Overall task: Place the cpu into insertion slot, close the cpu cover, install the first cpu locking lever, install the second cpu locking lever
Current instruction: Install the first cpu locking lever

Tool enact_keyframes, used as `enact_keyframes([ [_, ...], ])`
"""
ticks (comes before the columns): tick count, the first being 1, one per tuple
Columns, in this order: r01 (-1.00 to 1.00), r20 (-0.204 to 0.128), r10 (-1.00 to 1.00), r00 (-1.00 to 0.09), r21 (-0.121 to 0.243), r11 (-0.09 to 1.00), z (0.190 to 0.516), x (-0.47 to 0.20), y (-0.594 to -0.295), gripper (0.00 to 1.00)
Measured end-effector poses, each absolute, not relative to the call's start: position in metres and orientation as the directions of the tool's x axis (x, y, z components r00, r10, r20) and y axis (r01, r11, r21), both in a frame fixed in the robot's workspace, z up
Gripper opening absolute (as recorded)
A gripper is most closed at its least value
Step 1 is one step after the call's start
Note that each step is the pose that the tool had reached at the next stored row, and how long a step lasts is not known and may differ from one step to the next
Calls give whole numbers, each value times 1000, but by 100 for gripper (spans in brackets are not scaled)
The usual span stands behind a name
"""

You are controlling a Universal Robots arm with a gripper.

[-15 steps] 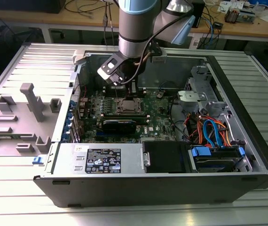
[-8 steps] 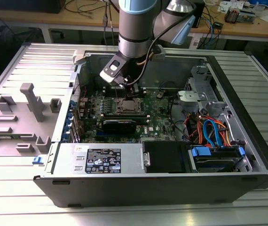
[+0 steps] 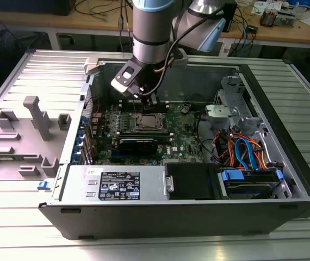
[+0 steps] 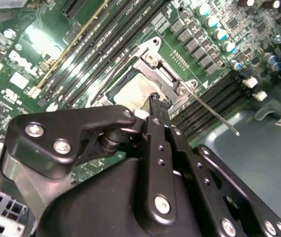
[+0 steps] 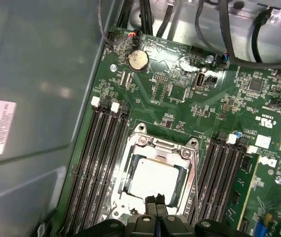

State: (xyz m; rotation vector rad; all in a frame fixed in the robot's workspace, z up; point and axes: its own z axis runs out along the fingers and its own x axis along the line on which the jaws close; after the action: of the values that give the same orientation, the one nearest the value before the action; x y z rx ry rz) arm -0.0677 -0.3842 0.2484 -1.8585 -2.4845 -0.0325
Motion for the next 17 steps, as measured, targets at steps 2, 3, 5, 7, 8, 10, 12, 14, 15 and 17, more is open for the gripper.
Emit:
enact_keyframes([
  [2, 958, 43, 957, -286, -7, 286, 254, -68, -384, 11],
  [3, 956, 43, 955, -294, -6, 294, 255, -68, -384, 11],
  [5, 940, 44, 939, -340, -6, 341, 255, -68, -384, 11],
  [7, 919, 43, 919, -393, -7, 393, 255, -68, -384, 11],
  [8, 905, 43, 904, -424, -7, 425, 255, -68, -384, 11],
  [10, 882, 43, 882, -470, -6, 470, 255, -68, -384, 11],
  [12, 862, 43, 861, -507, -6, 507, 255, -68, -384, 11],
  [14, 841, 43, 840, -541, -6, 542, 255, -68, -384, 11],
  [15, 831, 43, 830, -556, -6, 557, 255, -68, -384, 11],
  [17, 807, 43, 806, -590, -6, 591, 255, -68, -384, 11],
])
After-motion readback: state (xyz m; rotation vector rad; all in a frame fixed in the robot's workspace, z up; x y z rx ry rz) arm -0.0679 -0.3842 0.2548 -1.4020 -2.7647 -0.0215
